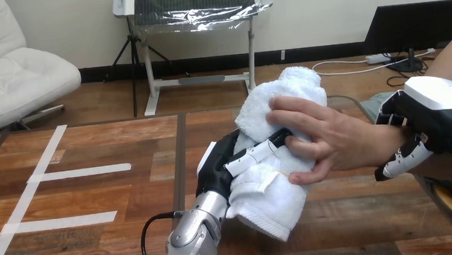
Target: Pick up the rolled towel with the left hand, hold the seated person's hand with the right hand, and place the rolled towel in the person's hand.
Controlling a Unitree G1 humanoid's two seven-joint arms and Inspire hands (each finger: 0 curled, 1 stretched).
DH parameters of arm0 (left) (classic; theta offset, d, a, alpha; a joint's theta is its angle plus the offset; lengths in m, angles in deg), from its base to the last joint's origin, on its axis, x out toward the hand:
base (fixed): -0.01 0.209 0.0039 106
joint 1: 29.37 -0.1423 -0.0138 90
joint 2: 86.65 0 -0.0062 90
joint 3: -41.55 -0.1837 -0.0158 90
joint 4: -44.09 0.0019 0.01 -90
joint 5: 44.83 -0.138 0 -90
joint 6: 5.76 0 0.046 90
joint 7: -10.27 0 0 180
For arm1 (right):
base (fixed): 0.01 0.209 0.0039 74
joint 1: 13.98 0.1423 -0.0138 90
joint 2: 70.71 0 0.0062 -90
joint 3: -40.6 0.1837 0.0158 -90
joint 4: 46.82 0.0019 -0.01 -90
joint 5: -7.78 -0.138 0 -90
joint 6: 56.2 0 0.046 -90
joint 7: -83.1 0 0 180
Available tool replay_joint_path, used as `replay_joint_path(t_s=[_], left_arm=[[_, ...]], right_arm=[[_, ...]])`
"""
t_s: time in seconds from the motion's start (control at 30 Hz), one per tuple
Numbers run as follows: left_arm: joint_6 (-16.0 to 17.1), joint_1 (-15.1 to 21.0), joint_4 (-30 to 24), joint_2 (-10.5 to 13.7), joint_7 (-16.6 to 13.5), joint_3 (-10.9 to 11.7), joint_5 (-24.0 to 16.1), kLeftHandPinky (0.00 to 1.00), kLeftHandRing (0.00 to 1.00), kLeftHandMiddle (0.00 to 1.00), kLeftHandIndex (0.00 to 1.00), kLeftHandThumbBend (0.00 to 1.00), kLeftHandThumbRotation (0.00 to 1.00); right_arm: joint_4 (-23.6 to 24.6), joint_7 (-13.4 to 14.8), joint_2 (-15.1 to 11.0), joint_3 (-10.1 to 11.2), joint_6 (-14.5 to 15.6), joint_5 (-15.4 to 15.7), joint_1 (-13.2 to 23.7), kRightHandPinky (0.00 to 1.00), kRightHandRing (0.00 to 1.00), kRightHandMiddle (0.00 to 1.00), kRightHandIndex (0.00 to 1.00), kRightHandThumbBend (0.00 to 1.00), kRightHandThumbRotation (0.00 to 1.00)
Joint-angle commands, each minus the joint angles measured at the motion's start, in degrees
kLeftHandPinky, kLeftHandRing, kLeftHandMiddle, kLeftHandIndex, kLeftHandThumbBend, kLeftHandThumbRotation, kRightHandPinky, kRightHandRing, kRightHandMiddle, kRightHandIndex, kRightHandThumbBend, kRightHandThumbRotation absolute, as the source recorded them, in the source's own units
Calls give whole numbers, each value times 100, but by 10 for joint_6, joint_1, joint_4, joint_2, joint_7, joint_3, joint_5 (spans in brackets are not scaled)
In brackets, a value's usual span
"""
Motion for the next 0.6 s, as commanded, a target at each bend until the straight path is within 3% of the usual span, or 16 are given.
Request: replay_joint_path(t_s=[0.0,0.3,0.57], left_arm=[[12,95,-8,-87,17,-14,-2,20,28,36,46,69,7],[12,84,-20,-74,42,-17,0,20,29,37,46,69,7],[9,62,-51,-59,53,-29,-10,21,29,37,46,70,7]], right_arm=[[42,13,1,27,-11,-10,31,41,46,52,52,78,0],[56,16,0,25,-10,-6,24,40,45,54,58,80,0],[80,21,-2,27,-9,5,10,44,52,62,64,82,0]])
